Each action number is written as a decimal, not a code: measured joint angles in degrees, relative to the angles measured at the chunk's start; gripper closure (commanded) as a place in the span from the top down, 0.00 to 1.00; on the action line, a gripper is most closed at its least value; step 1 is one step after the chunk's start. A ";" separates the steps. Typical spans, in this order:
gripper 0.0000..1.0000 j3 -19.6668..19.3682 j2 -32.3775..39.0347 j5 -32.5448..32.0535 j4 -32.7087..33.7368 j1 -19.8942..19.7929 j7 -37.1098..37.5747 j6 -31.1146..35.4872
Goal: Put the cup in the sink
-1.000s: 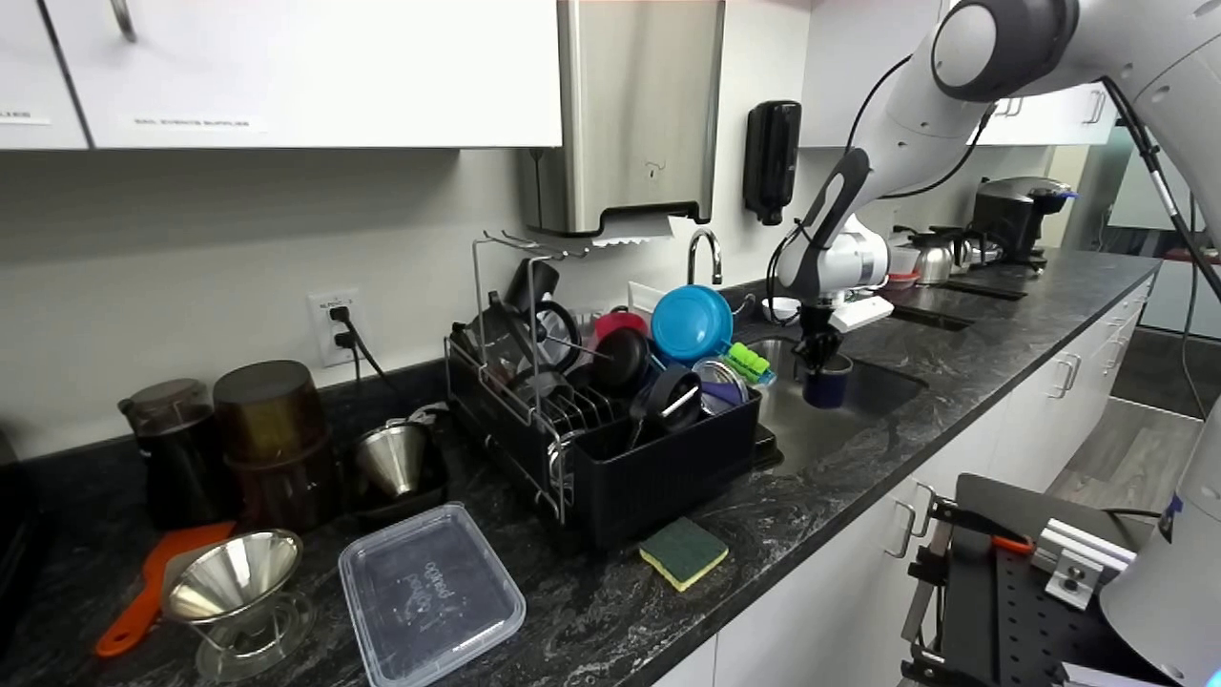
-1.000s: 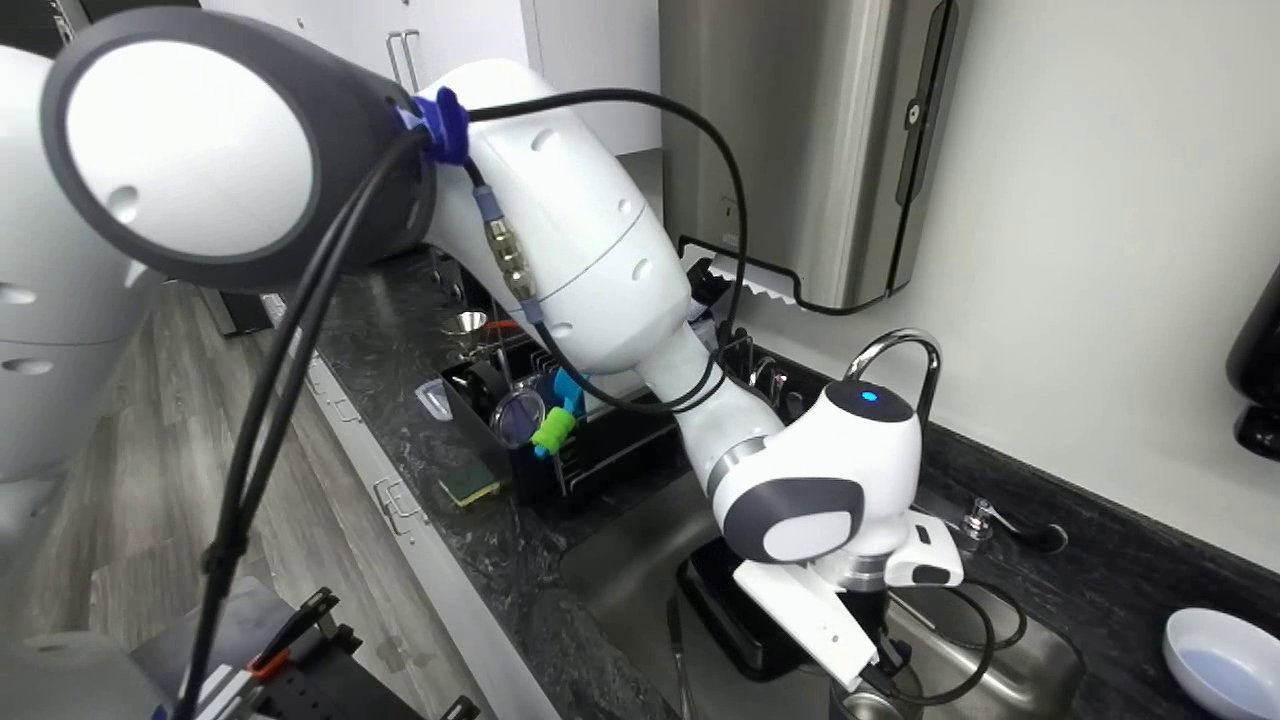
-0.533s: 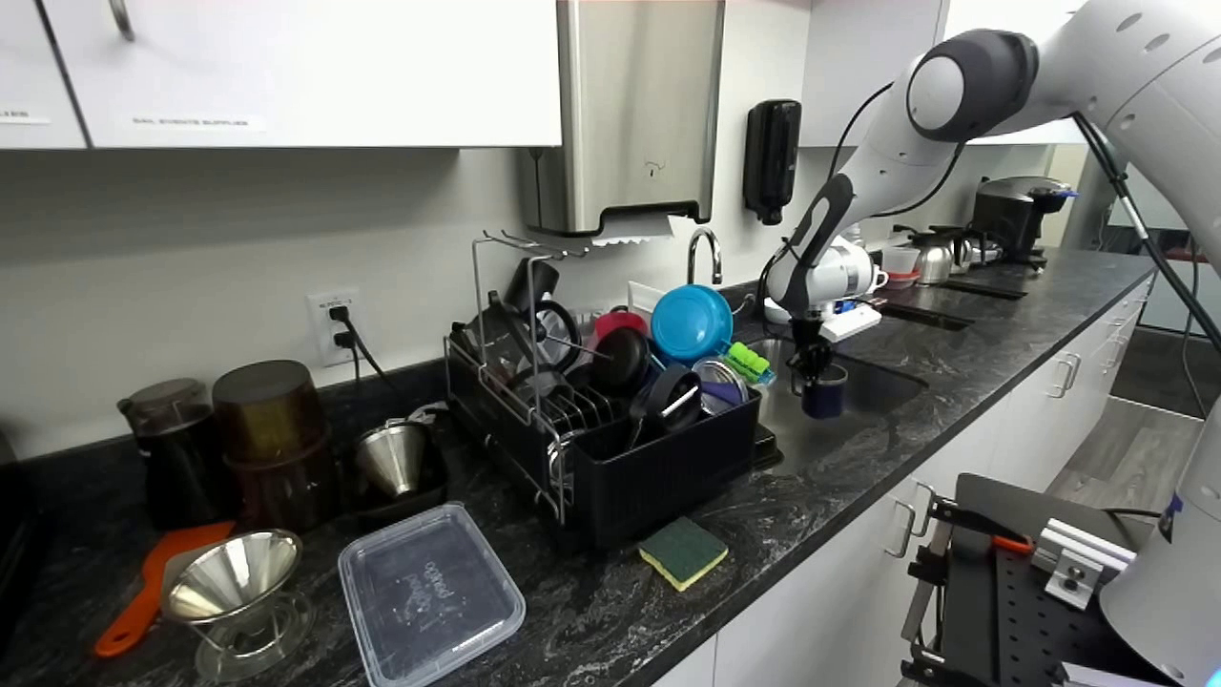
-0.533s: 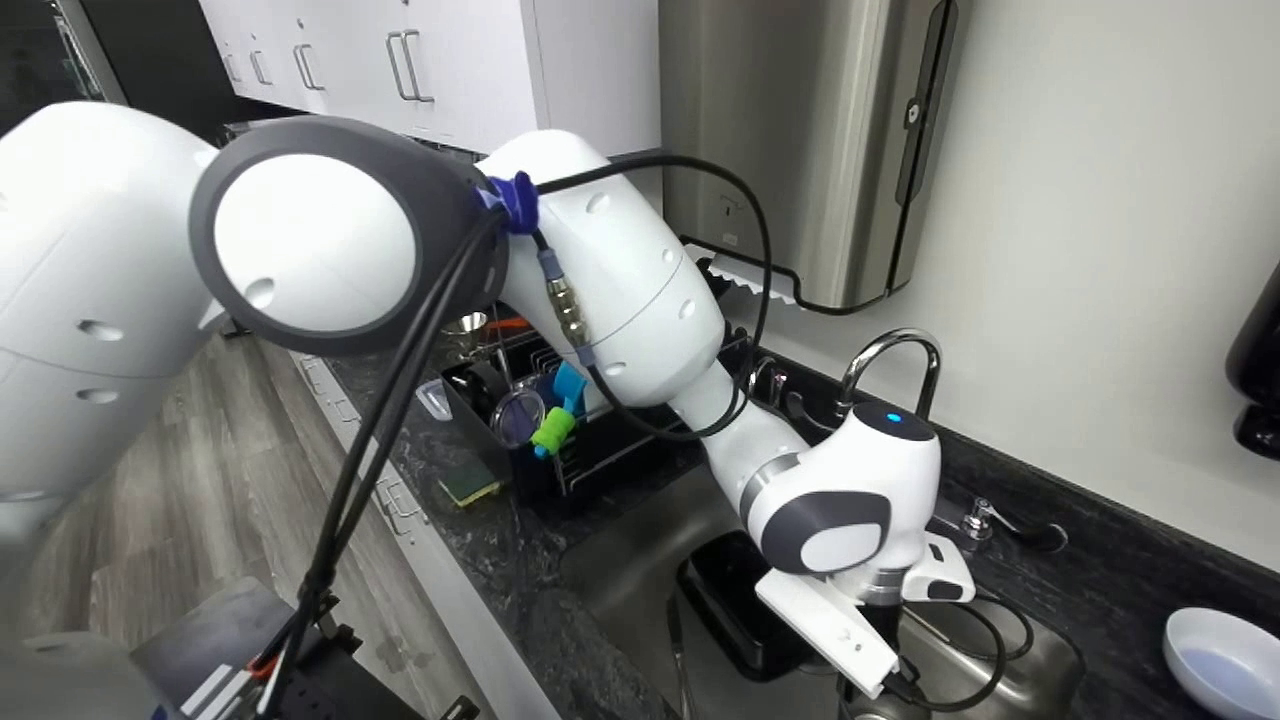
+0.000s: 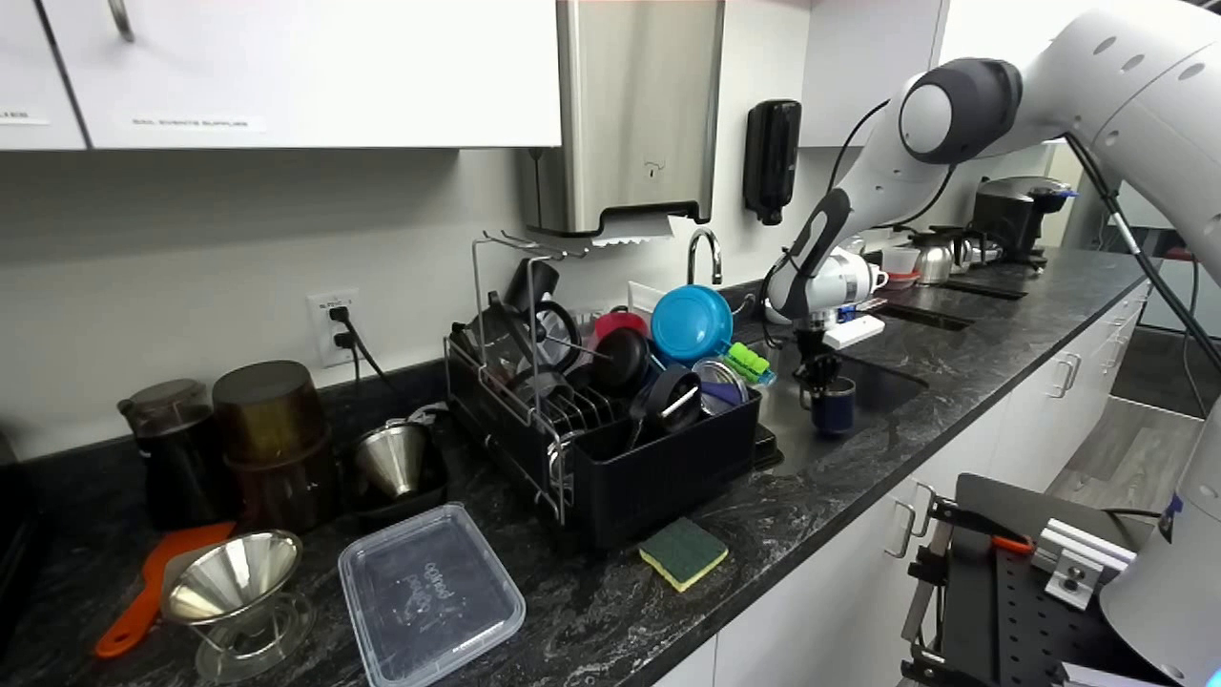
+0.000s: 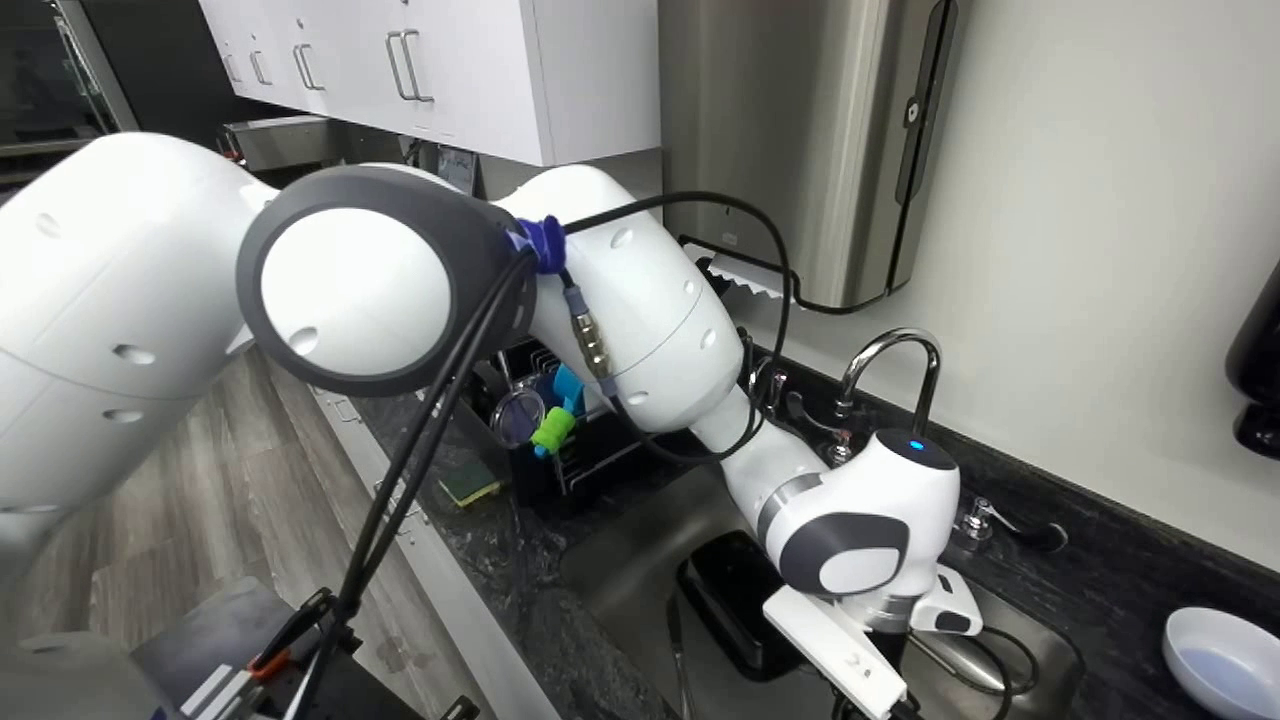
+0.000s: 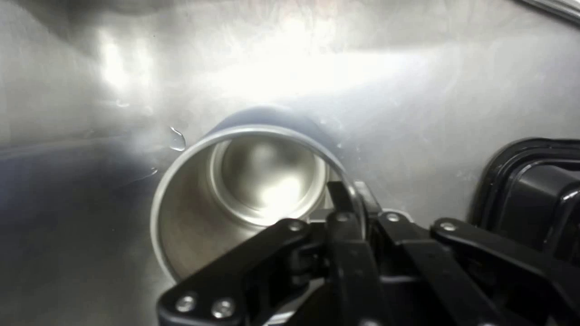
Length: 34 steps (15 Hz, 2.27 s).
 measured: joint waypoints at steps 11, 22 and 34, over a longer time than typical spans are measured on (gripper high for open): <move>0.54 0.10 2.05 0.00 3.94 -1.95 -0.66 -3.39; 1.00 -1.35 -10.06 -3.04 -2.40 -2.62 -2.54 -4.16; 1.00 -7.20 -41.45 -16.85 -32.23 -1.90 -4.82 -6.31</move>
